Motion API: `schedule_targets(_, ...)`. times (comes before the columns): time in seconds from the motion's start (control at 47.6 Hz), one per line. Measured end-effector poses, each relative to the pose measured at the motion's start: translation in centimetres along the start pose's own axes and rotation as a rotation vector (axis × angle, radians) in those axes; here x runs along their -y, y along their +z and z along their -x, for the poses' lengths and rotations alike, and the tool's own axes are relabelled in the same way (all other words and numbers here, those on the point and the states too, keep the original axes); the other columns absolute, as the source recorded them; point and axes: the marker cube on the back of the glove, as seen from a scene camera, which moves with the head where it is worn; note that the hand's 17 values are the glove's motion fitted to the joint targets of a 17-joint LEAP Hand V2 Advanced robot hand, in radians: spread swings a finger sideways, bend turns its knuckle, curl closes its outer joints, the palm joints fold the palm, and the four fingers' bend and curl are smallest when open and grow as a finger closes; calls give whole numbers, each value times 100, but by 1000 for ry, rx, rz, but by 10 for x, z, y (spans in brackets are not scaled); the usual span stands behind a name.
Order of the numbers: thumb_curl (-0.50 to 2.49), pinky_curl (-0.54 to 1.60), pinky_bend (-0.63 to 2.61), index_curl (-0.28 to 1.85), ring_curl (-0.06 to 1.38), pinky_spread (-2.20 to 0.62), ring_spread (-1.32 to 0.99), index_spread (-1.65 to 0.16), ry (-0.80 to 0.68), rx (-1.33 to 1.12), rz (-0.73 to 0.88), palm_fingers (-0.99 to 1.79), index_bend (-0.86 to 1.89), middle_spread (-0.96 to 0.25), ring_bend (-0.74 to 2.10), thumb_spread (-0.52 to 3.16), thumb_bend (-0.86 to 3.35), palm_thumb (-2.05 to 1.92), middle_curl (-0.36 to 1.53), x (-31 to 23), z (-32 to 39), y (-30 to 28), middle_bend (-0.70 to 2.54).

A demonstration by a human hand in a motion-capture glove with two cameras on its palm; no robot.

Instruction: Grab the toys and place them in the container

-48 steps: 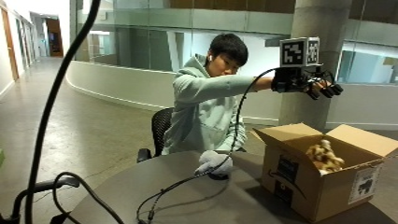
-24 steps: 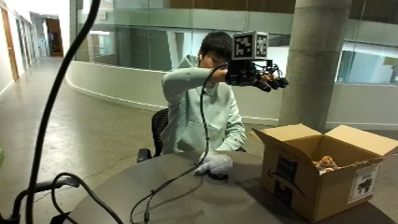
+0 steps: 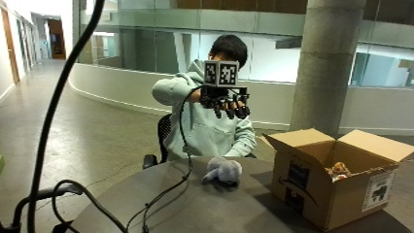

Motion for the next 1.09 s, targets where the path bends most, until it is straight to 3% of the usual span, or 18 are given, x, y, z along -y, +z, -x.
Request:
schedule_targets(0.231, 32, 37, 75, 49, 29, 2, -10, -27, -289, 37, 14, -1, 17, -4, 47, 138, 0, 6, 45, -11, -2, 50, 25)
schedule_targets(0.441, 32, 36, 74, 46, 29, 2, -12, -30, -545, -122, 46, 0, 17, -7, 47, 139, -1, 7, 44, -27, -3, 99, 22)
schedule_targets(0.862, 41, 36, 75, 47, 28, 1, -13, -38, -503, -176, 286, 0, 24, -9, 41, 163, 21, 39, 40, -17, -9, 150, 15)
schedule_targets(1.093, 47, 36, 77, 48, 28, 1, -14, -40, -464, -218, 295, -3, 27, -8, 37, 163, 30, 43, 35, -15, -12, 156, 14)
